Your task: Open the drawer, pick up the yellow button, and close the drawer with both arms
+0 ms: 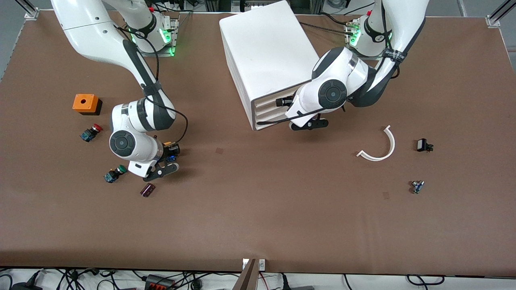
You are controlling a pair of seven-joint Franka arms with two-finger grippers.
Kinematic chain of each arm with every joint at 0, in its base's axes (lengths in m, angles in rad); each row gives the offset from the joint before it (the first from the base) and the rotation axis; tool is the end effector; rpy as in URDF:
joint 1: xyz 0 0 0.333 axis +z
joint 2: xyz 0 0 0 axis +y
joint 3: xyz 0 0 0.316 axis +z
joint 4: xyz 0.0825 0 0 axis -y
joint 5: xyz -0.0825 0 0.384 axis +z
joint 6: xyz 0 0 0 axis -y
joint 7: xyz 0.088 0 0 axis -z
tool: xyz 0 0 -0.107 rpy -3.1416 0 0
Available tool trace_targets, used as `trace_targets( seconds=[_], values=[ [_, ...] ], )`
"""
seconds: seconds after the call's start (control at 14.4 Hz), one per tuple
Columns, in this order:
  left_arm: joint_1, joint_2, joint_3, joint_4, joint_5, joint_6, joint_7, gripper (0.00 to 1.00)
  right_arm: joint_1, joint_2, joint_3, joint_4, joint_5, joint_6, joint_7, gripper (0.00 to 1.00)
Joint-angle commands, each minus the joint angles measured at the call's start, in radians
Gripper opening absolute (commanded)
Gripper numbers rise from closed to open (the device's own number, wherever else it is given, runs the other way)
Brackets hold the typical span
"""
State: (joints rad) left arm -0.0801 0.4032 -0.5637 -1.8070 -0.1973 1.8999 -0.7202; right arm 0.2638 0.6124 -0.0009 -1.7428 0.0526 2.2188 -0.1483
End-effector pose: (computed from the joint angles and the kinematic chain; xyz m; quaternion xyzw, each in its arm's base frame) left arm 0.4935 -0.3589 0.3385 0.9691 0.0849 -0.2203 0.0715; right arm 0.6290 0.1711 0.2133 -0.9798 -0.1868 0.0691 0.0156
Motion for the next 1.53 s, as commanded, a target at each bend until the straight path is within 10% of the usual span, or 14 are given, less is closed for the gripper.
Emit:
trace_targets(
  seconds=[0.0, 0.49, 0.9, 1.46],
  values=[
    [0.095, -0.038, -0.007, 0.032, 0.034, -0.015, 0.074, 1.0, -0.006, -0.029, -0.005, 0.086, 0.009, -0.095, 0.022, 1.0],
    [0.281, -0.035, -0.005, 0.236, 0.294, -0.212, 0.433, 1.0, -0.011, -0.068, -0.05, 0.36, 0.006, -0.405, 0.087, 1.0],
    [0.424, -0.044, 0.007, 0.37, 0.299, -0.355, 0.764, 1.0, -0.023, -0.189, -0.113, 0.394, 0.012, -0.513, 0.144, 1.0],
    [0.139, -0.312, 0.48, 0.205, 0.263, -0.256, 0.897, 1.0, -0.119, -0.296, -0.157, 0.424, 0.016, -0.585, 0.139, 1.0]
  ],
)
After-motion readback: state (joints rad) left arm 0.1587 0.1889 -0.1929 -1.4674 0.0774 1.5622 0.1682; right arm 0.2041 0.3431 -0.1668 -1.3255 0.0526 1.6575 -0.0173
